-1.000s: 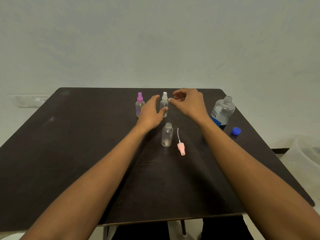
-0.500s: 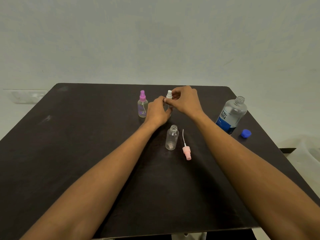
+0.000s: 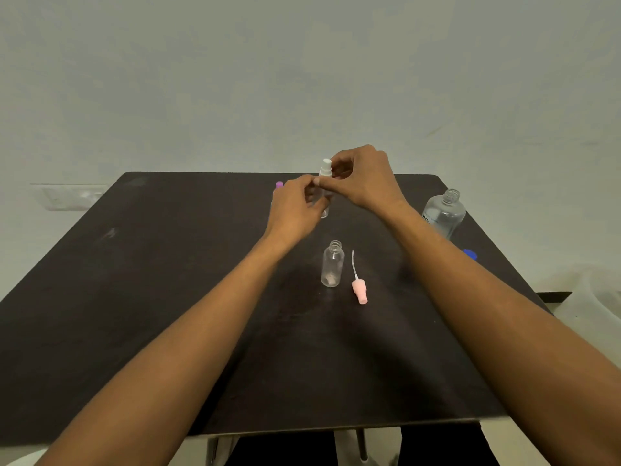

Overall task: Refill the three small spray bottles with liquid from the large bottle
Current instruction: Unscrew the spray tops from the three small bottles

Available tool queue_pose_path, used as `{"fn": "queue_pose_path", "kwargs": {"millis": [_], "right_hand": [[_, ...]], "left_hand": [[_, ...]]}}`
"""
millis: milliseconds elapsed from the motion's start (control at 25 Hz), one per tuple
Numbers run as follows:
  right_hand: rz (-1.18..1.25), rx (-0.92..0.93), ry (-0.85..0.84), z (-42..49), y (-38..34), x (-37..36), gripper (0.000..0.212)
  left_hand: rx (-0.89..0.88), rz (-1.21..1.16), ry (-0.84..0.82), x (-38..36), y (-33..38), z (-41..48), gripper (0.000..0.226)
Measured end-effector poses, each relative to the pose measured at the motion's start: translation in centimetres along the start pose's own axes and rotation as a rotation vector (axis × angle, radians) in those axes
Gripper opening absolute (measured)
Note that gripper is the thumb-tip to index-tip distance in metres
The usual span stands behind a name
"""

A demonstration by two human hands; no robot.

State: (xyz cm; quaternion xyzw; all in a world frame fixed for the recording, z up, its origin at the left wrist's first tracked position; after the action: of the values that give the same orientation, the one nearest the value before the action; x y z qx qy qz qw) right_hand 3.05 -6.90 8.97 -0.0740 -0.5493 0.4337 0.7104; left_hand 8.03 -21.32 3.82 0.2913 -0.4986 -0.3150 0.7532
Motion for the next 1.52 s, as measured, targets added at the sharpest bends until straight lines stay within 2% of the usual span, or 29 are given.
{"fn": "queue_pose_path", "kwargs": {"millis": [200,400,680,1080,1200,1360,1440,1520], "right_hand": [[-0.051,0.119,-0.12,-2.3,-5.5,1.7,0.031],[-0.12,0.189,-0.264,-5.1,-9.4,0.2,0.027],[-0.254,0.225,-0.442,-7.6,-10.6,-1.2,0.024],[-0.315,0.434,-0.638,-7.9,-10.8,-1.0,0.01],[-0.313,0.409,-0.631,-7.8,-11.0,-1.1,0.019],[-0.373,0.307,-0.485,-7.7,-11.5,-1.5,0.036],[-0.393,0.303,-0.506,-7.7,-11.8,-1.6,0.033],[-0.412,0.363,-0.549,-7.7,-12.3,-1.5,0.021]], "left_hand": [[-0.026,0.003,0.063,5.0,1.4,-5.2,0.039],[0.057,0.009,0.077,6.9,1.1,-11.6,0.045],[0.112,0.003,0.039,6.5,0.2,-15.2,0.044],[0.119,0.015,-0.003,6.3,-0.4,-15.5,0.043],[0.134,0.006,0.011,6.2,-0.6,-15.7,0.044],[0.125,0.029,0.059,6.2,-0.7,-15.7,0.054],[0.11,0.04,0.07,6.2,-0.7,-15.6,0.052],[0.107,0.04,0.065,6.3,-0.7,-15.5,0.049]]}}
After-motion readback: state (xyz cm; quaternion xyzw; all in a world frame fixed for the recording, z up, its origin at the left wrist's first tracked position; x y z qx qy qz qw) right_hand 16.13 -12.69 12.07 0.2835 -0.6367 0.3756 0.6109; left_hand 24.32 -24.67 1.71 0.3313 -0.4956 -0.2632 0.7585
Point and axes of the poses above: each hand's wrist, its own z-axis towards the middle knuckle, its own x-axis out of the back of the hand, y = z × x, the point moved 2 cm from there along z, towards the middle knuckle, and after that the axes turned 5 degrees about -y, right-handed, at the moved point
